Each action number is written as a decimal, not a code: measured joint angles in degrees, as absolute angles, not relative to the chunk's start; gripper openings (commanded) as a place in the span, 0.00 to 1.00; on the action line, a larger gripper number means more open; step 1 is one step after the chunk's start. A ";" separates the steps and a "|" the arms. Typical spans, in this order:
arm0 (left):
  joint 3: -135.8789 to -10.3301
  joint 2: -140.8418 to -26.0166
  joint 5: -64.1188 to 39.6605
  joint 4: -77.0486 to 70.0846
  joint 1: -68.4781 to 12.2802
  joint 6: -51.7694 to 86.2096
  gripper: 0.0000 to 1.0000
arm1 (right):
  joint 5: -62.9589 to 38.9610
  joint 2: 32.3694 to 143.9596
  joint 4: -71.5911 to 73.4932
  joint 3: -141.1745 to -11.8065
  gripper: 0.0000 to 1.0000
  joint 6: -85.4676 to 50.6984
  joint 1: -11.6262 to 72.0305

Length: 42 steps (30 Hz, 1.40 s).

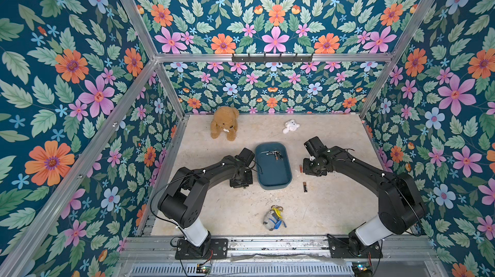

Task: Take the batteries out of the storage box
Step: Place the battery at the center of the board, then pick up the battery from the storage box.

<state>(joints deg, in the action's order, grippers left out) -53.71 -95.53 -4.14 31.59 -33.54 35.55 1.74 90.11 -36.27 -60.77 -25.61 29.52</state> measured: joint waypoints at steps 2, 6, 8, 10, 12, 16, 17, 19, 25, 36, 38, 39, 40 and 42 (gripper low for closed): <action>-53.71 -95.53 -4.12 31.59 -33.54 35.55 0.21 | 1.74 90.11 -36.27 -60.77 0.29 -25.61 29.52; -53.76 -95.44 -3.95 31.55 -33.65 35.55 0.24 | 1.74 90.11 -36.27 -60.77 0.29 -25.61 29.52; -53.89 -95.37 -3.95 31.59 -33.69 35.55 0.26 | 1.74 90.08 -36.27 -60.77 0.29 -25.61 29.52; -54.17 -95.35 -3.92 31.88 -33.69 35.55 0.28 | 1.76 90.08 -36.38 -60.90 0.29 -25.63 29.52; -54.74 -95.15 -3.79 32.21 -33.69 35.55 0.29 | 1.98 90.08 -36.64 -61.43 0.29 -25.63 29.52; -56.21 -94.59 -3.29 32.99 -33.69 35.53 0.30 | 2.48 90.08 -37.34 -63.24 0.29 -25.63 29.52; -56.53 -94.56 -3.18 33.15 -33.69 35.53 0.30 | 2.83 90.08 -37.76 -63.96 0.29 -25.63 29.61; -57.08 -94.56 -3.07 33.58 -33.69 35.53 0.31 | 3.27 90.17 -38.26 -65.54 0.29 -25.61 29.87; -58.33 -94.15 -2.87 34.74 -33.69 35.38 0.31 | 4.56 93.36 -39.75 -71.85 0.29 -25.41 32.73; -59.40 -94.48 -2.68 35.51 -33.69 35.35 0.35 | 4.67 100.36 -41.10 -80.47 0.30 -24.69 34.41; -60.12 -94.08 -2.31 36.23 -33.61 35.33 0.36 | 4.62 102.17 -41.89 -82.91 0.30 -24.29 34.89; -60.40 -93.78 -2.13 36.47 -33.54 35.31 0.36 | 4.73 103.31 -42.35 -84.58 0.30 -24.08 35.31; -60.58 -93.51 -1.96 36.58 -33.43 35.31 0.36 | 4.69 104.42 -42.68 -86.15 0.30 -23.86 35.70; -60.71 -92.99 -1.63 36.99 -33.21 35.27 0.37 | 4.75 107.02 -43.09 -89.82 0.30 -22.98 36.62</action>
<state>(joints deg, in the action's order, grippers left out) -60.71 -92.99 -1.63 36.99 -33.21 35.27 4.75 107.02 -43.09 -89.82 -22.98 36.62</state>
